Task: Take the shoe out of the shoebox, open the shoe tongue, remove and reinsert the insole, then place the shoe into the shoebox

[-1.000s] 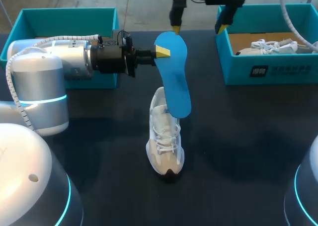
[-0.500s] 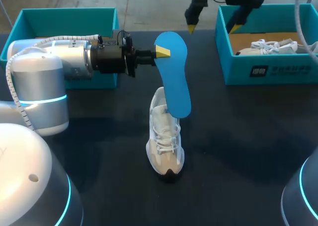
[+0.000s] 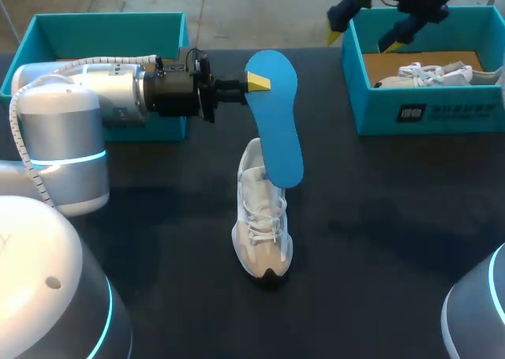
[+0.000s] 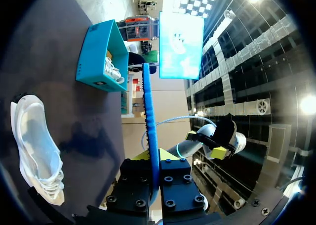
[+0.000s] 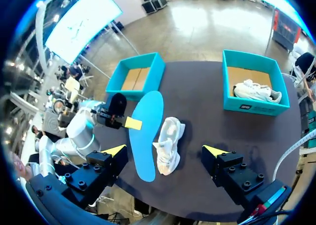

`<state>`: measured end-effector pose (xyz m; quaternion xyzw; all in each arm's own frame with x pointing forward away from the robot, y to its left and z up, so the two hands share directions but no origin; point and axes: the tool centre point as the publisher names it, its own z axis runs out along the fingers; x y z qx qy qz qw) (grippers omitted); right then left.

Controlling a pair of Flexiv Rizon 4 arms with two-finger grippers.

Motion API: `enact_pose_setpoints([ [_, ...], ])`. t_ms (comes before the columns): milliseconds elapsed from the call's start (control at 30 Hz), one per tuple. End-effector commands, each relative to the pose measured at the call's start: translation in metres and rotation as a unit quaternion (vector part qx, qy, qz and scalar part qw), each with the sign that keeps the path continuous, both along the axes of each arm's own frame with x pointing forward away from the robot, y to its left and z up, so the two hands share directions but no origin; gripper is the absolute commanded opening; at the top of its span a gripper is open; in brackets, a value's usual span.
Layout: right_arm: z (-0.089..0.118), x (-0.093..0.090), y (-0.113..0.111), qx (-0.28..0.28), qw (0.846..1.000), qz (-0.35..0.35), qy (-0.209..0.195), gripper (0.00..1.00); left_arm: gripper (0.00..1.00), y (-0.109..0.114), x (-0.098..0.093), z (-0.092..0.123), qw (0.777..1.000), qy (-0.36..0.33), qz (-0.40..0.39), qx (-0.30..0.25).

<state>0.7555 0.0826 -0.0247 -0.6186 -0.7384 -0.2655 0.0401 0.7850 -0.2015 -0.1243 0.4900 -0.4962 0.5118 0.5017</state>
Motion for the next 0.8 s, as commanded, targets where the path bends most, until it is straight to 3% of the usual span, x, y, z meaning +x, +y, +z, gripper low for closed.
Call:
enact_pose_setpoints([
  [33, -0.013, 0.001, -0.009, 0.214, 0.974, 0.069, 0.004, 1.00, 0.00, 0.001, 0.000, 0.000, 1.000, 0.000, -0.001, 0.001],
  [433, -0.034, 0.007, -0.017, 0.325, 0.940, 0.101, 0.025, 1.00, 0.00, 0.001, 0.000, 0.000, 1.000, 0.000, -0.001, 0.001],
  [800, -0.051, 0.008, -0.016, 0.360, 0.926, 0.103, 0.054, 1.00, 0.00, 0.001, 0.000, 0.000, 1.000, 0.000, -0.001, 0.001],
])
